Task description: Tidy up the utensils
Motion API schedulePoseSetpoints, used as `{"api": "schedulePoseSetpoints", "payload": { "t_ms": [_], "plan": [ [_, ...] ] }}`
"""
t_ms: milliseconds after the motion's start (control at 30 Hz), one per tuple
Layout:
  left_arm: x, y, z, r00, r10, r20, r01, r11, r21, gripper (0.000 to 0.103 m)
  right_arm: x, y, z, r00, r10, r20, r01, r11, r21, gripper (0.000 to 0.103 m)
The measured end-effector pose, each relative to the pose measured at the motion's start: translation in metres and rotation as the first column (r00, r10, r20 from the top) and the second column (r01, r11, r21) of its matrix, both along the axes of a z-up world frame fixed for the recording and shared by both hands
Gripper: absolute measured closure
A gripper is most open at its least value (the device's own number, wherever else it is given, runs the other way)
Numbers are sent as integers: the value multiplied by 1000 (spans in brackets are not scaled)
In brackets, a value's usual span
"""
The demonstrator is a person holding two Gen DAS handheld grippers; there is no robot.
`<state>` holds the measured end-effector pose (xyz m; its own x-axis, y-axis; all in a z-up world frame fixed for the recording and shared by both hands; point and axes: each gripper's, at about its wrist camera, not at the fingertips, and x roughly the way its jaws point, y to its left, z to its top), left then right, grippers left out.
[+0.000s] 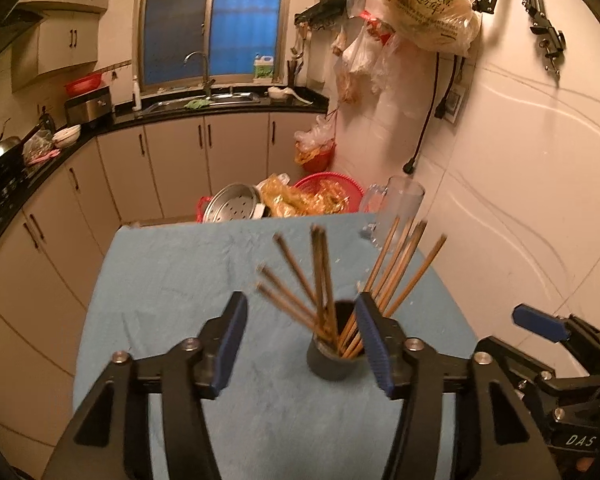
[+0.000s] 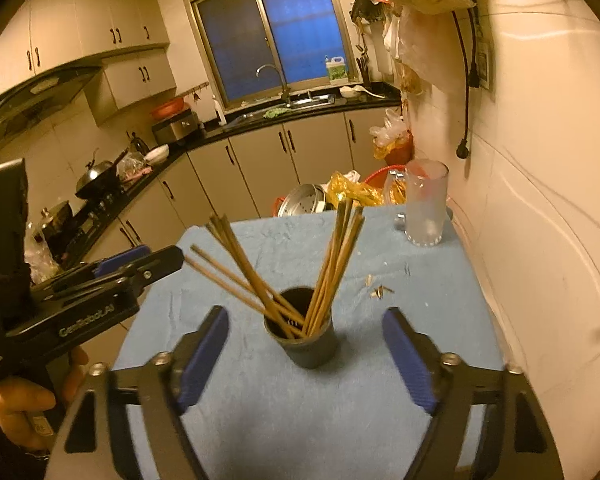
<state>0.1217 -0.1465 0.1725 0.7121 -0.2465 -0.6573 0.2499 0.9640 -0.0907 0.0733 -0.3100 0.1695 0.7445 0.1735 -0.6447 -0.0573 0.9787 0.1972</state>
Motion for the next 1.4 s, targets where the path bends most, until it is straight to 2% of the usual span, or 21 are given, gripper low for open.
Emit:
{"api": "schedulePoseSetpoints", "payload": {
  "t_ms": [167,400,567,900,1067,1233,1400],
  "plan": [
    [-22,15,-12,999,31,-20,-31,999,12,31,-22,10,-5,1000,-28,10,28,998,-63,13],
    [-47,29,-20,997,76,-5,-76,996,55,22,-53,16,-16,998,-67,13,68,992,-108,12],
    [-68,41,-18,992,113,63,-117,991,62,0,-75,21,-20,995,-90,49,95,989,-111,11],
    [-96,60,-6,968,137,211,-154,986,65,0,-108,36,-12,980,-91,177,112,987,-118,10],
    [-103,66,1,951,131,281,-151,987,49,0,-111,42,-8,972,-119,201,148,980,-134,10],
    [-102,69,0,948,126,292,-144,989,42,0,-110,36,-8,966,-159,203,174,983,-57,10],
    [-102,69,-4,953,126,275,-140,990,31,0,-115,45,-3,947,-211,244,252,955,-153,10]
  ]
}}
